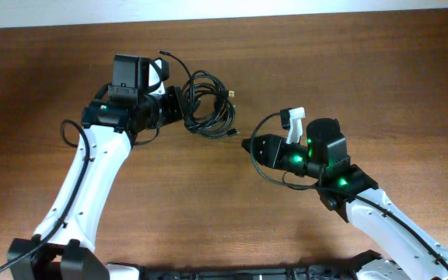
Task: Untangle cables
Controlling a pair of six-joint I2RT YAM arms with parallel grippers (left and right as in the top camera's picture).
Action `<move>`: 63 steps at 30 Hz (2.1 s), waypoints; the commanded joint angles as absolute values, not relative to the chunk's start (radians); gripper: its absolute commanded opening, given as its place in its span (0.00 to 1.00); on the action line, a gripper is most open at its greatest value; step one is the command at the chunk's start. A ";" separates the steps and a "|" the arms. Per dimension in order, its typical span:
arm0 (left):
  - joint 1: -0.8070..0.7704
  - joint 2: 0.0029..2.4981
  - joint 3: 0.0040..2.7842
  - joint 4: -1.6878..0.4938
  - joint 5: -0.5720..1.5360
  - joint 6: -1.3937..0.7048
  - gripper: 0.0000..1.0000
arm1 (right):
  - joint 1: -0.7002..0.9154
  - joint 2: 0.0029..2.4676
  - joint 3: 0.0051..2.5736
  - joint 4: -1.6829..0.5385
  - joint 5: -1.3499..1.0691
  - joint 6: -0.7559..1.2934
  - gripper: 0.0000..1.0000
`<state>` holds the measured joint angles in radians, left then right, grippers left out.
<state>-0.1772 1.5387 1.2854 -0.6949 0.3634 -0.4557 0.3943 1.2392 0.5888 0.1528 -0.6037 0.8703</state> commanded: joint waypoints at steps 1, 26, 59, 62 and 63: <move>-0.177 1.537 1.290 -0.691 0.397 -0.509 0.00 | 0.424 1.244 0.591 0.196 -0.633 1.032 0.47; -0.413 1.537 1.290 -0.810 0.118 -1.015 0.00 | 0.588 1.275 0.591 0.379 -0.293 1.210 0.54; -0.455 1.537 1.290 -0.725 -0.180 -0.705 0.00 | 0.566 1.333 0.591 0.410 -0.669 0.931 0.04; -0.431 1.541 1.290 -0.733 -0.177 -0.704 0.00 | 0.514 1.332 0.591 0.534 -0.785 0.931 0.04; -0.426 1.541 1.290 -0.737 -0.177 -0.704 0.00 | 0.489 1.332 0.591 0.598 -0.837 0.931 0.04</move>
<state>-0.4618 1.5387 1.2854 -0.7486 -0.0807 -0.6468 0.5335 1.3392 0.5854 0.4976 -0.5873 0.9817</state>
